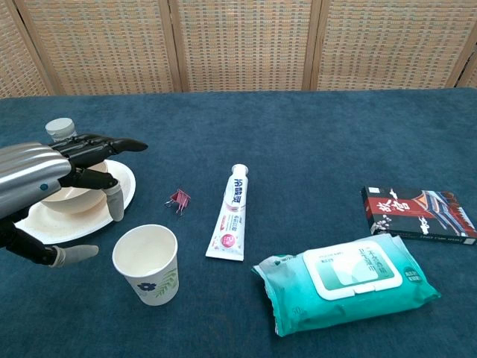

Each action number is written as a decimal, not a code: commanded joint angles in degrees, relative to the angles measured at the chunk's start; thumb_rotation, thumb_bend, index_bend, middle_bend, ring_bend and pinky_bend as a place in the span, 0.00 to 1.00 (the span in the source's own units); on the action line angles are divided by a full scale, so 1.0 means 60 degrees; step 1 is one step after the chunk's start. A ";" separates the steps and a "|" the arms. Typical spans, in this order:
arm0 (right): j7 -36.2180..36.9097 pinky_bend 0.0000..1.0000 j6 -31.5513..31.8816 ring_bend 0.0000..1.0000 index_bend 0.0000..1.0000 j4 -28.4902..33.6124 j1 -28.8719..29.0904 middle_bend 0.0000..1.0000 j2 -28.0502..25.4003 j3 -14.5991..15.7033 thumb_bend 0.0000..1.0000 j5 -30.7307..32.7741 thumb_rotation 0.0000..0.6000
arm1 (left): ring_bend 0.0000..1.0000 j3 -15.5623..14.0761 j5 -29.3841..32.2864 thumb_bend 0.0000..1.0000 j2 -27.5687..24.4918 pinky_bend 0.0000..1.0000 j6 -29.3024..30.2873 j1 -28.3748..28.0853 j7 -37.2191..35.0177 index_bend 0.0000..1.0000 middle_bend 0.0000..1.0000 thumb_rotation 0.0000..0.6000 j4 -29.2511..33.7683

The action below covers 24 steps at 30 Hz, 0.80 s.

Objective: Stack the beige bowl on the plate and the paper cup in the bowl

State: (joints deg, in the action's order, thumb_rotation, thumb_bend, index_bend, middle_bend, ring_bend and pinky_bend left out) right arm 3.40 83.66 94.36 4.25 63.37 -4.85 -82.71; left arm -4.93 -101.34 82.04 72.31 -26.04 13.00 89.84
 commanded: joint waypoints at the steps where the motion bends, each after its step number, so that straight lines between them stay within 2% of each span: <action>1: -0.0012 0.00 0.0003 0.00 0.08 -0.0002 -0.0003 0.00 0.0005 0.0005 0.14 -0.0009 1.00 | 0.00 -0.0053 0.0021 0.26 -0.0014 0.00 -0.0112 -0.0012 0.0027 0.46 0.01 1.00 0.0001; 24: 0.0093 0.00 0.0031 0.00 0.08 -0.0028 -0.0040 0.00 -0.0030 -0.0065 0.14 0.0079 1.00 | 0.00 0.0010 0.0186 0.27 0.0768 0.00 -0.0707 -0.0190 0.0366 0.48 0.01 1.00 -0.0518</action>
State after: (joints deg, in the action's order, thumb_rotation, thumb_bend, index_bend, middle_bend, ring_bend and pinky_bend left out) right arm 3.98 83.86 94.27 4.02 63.17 -5.24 -82.27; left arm -4.97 -100.44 86.35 68.32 -27.09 15.17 87.00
